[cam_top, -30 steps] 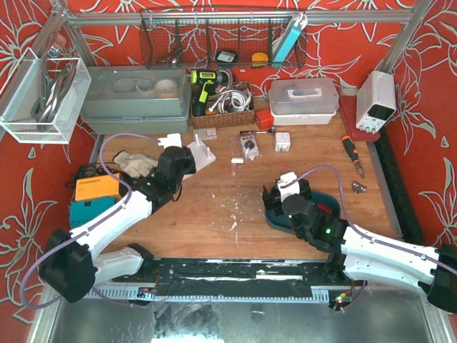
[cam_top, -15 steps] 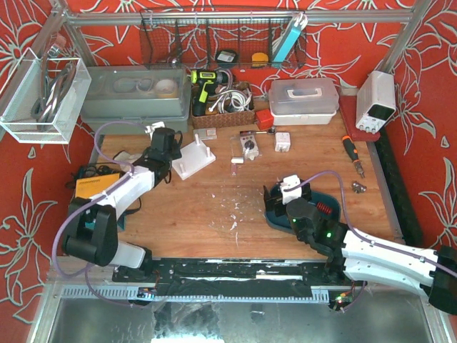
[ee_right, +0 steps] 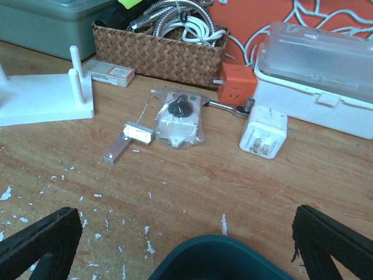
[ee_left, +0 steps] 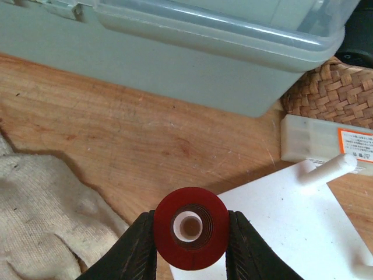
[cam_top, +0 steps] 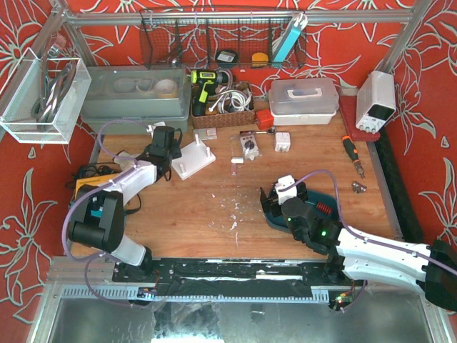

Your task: Install the large spring

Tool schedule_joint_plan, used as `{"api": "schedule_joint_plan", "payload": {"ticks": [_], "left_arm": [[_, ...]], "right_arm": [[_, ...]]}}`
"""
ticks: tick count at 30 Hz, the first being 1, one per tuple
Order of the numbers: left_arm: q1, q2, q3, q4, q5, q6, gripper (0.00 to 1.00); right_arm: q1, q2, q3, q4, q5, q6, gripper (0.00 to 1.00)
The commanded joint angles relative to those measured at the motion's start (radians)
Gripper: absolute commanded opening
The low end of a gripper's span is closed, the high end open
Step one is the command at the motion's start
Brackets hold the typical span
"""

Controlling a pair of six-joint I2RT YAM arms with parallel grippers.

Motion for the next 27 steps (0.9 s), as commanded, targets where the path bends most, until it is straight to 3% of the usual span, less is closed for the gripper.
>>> {"api": "schedule_joint_plan", "payload": {"ticks": [1, 11, 21, 27], "left_arm": [[0.014, 0.026, 0.029, 0.045, 0.000, 0.011, 0.01], [0.023, 0.087, 0.033, 0.051, 0.014, 0.005, 0.10], [0.026, 0.094, 0.037, 0.024, 0.077, -0.034, 0.46], [0.022, -0.040, -0.028, 0.026, 0.135, -0.098, 0.62]], "right_arm": [[-0.006, -0.002, 0.017, 0.019, -0.001, -0.015, 0.99], [-0.006, -0.002, 0.018, 0.019, -0.001, -0.017, 0.99], [-0.006, 0.042, 0.043, -0.002, 0.015, 0.002, 0.99], [-0.008, 0.050, 0.054, -0.042, 0.071, 0.062, 0.99]]}}
